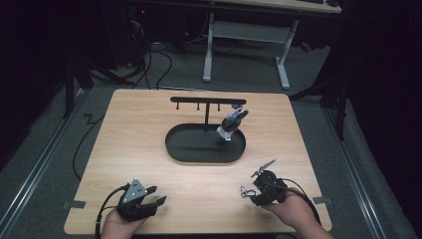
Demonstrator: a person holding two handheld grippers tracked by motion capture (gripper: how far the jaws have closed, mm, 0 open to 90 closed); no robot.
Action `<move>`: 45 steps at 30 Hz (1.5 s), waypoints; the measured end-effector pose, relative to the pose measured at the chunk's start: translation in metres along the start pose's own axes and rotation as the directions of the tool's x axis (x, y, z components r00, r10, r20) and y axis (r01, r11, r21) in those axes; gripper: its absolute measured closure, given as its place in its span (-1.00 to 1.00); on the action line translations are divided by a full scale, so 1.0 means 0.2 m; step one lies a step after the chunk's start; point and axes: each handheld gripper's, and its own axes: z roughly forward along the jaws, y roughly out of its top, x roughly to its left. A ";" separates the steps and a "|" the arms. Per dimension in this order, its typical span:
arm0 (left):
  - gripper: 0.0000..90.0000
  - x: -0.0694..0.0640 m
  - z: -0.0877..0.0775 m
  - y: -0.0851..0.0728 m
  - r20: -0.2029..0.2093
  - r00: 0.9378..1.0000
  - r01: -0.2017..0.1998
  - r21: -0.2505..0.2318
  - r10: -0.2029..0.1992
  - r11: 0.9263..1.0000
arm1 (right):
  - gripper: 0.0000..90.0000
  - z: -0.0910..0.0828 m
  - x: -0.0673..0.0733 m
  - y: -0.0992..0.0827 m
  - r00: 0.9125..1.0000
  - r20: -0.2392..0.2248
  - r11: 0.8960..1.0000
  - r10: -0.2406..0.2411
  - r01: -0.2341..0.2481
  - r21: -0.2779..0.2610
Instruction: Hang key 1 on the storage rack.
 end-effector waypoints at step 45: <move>0.05 -0.01 0.00 0.00 0.006 1.000 -0.018 0.011 0.018 1.000 | 0.98 -0.02 0.02 0.13 0.998 -0.055 0.999 -0.025 0.023 -0.023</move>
